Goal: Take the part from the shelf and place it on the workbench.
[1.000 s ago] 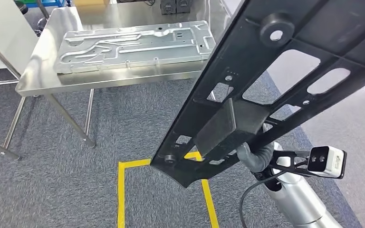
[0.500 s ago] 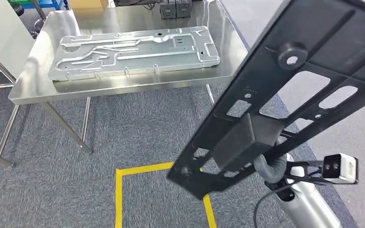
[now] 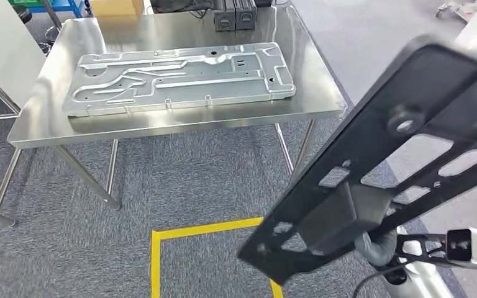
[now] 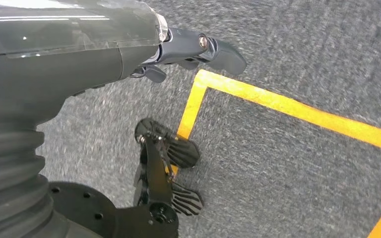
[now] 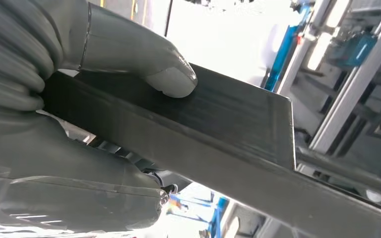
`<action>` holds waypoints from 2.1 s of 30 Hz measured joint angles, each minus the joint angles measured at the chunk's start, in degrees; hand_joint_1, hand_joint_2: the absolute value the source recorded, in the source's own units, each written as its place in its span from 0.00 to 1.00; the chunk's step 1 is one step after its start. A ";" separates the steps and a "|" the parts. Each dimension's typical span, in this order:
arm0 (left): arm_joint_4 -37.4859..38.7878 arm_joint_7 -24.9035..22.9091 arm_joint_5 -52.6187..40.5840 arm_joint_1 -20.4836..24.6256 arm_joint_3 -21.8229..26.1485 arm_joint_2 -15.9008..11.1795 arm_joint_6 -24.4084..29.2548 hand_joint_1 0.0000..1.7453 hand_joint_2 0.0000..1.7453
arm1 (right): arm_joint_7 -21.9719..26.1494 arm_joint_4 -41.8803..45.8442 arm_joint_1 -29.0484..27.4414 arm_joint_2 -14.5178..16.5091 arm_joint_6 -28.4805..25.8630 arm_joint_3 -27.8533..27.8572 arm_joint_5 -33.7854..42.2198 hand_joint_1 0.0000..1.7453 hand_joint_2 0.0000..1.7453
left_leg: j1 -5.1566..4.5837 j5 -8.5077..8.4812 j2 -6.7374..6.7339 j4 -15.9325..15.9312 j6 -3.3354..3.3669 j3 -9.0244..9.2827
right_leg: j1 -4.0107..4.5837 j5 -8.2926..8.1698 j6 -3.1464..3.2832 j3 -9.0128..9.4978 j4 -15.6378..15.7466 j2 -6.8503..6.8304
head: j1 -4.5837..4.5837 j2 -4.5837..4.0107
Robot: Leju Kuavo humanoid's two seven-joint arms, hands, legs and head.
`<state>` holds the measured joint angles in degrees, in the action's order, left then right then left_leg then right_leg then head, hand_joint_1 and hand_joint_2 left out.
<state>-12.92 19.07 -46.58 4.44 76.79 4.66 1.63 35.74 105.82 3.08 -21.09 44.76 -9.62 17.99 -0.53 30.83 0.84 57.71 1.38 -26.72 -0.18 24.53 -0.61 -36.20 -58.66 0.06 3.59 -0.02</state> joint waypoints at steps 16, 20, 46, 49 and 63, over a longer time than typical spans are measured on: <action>0.00 0.14 -2.58 0.80 -0.10 -0.94 -3.96 0.00 1.00 | -0.74 1.65 10.91 7.45 -13.23 -17.80 -10.06 1.00 1.00 | 0.44 -5.99 -0.67 1.08 -0.15 -8.06 | -0.30 5.10 -0.57 6.93 0.28 0.29 | 0.02 0.00; 0.00 0.14 -2.67 1.13 -0.32 -1.17 -4.08 0.00 1.00 | -0.68 1.70 11.93 7.45 -14.79 -21.27 -11.86 1.00 1.00 | 0.50 -4.98 -0.45 0.24 1.14 -5.82 | -0.54 8.17 -1.35 1.53 -9.68 0.02 | 0.01 0.00; 0.02 -0.26 -1.56 1.04 -0.96 -1.43 -3.88 0.00 1.00 | -0.07 -5.64 14.99 13.64 -15.44 -23.73 -14.04 1.00 1.00 | 1.44 -6.43 -0.63 1.09 -1.62 -8.56 | -0.19 4.69 -0.18 6.94 1.14 0.05 | -0.01 0.00; 0.02 -0.24 -1.52 1.00 -0.95 -1.60 -3.78 0.00 1.00 | -0.05 -5.67 14.77 14.22 -15.47 -23.27 -14.17 1.00 1.00 | 1.43 -5.97 -0.48 0.61 -0.44 -7.37 | -0.48 5.94 -0.85 5.23 -2.97 -0.01 | -0.02 0.00; 0.02 0.05 -1.71 1.12 -0.96 -1.94 -3.21 0.00 1.00 | 0.00 -5.67 13.74 14.97 -19.53 -16.34 -16.31 1.00 1.00 | 0.34 -1.54 -0.20 1.83 -1.39 -2.63 | 0.66 -1.25 1.99 0.23 0.74 0.11 | -0.02 0.00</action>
<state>-12.90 19.12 -48.29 5.56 75.84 2.72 -1.57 35.74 100.15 16.82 -6.12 25.23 -25.95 1.68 -0.19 29.29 0.64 59.54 -0.01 -29.35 0.48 23.28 1.38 -35.97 -57.92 0.17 3.57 -0.02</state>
